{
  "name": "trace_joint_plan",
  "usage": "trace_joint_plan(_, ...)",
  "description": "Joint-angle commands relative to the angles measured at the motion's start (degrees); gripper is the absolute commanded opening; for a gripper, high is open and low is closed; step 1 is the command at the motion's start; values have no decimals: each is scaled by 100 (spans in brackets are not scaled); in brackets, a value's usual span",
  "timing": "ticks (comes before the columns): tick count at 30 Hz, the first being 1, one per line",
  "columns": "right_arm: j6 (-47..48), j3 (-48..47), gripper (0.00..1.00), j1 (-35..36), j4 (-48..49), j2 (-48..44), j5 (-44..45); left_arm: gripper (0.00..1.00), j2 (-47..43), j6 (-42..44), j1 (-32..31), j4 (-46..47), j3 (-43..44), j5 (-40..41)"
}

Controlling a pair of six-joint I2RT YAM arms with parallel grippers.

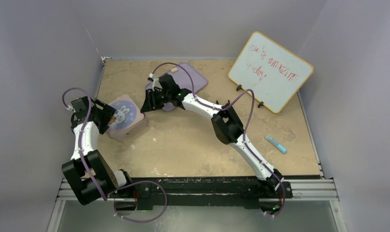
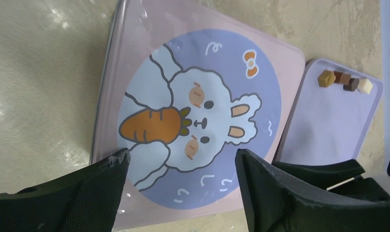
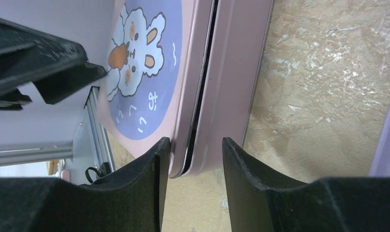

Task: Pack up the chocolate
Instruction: Adjust the packing box at the center of the board.

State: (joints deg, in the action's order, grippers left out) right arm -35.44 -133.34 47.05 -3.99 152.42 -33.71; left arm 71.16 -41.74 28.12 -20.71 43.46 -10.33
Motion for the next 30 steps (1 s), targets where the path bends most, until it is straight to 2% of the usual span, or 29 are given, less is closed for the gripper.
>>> trace_joint_plan(1, 260, -173, 44, 60, -249, -112, 208, 80, -204, 427, 10, -407, 659, 664)
trace_joint_plan(6, 289, -314, 41, 67, -318, -110, 324, 84, -382, 607, 9, -743, 581, 1524)
trace_joint_plan(9, 298, -363, 40, 68, -331, -81, 351, 86, -337, 596, 14, -792, 404, 1672)
trace_joint_plan(15, 336, -257, 40, 54, -278, -218, 355, 75, -101, 423, 36, -312, 60, 577)
trace_joint_plan(22, 339, -121, 42, 57, -198, -360, 314, 64, -153, 500, 36, -9, -223, 540)
trace_joint_plan(25, 340, -119, 45, 59, -208, -393, 327, 56, -134, 521, 36, 65, -258, 384)
trace_joint_plan(30, 301, -63, 48, 57, -142, -432, 322, 54, -111, 483, 36, 58, -256, 270)
